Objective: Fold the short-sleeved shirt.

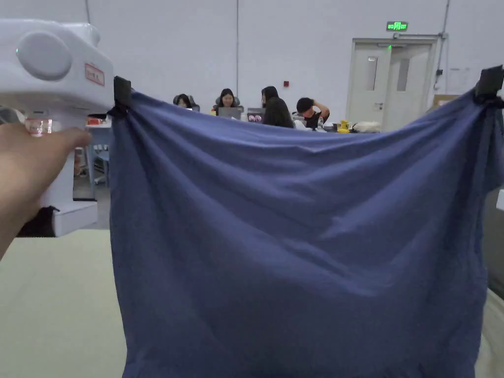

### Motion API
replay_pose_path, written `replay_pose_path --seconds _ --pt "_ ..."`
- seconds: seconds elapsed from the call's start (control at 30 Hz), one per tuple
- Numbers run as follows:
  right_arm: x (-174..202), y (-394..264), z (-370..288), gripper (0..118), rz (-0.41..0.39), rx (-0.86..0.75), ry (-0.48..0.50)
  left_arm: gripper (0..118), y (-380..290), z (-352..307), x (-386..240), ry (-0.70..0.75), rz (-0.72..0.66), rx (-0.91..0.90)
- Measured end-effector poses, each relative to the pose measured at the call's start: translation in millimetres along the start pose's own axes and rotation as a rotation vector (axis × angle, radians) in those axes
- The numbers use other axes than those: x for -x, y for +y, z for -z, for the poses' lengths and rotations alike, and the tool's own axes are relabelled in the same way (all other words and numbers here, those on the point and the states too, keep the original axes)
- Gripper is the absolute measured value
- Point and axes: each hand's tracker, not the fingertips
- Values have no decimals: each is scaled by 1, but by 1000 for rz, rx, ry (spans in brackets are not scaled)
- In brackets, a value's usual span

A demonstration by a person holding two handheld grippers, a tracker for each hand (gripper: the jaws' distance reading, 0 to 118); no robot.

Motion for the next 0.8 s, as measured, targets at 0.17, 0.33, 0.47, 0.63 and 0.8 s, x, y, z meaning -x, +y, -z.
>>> replay_pose_path --seconds 0.17,0.33,0.47,0.63,0.8 --pt "21 38 19 6 2 -59 -35 6 35 38 -1 150 25 -64" --pt "38 -16 63 6 -32 -16 -45 6 -10 83 -7 194 83 -43" --pt "41 -98 92 6 -31 106 -37 6 -81 134 -3 178 45 80" --pt "32 -198 141 6 -42 263 -60 6 -175 186 1 168 -27 250" --pt "26 -253 137 6 -26 334 -28 6 -226 187 1 105 -19 323"
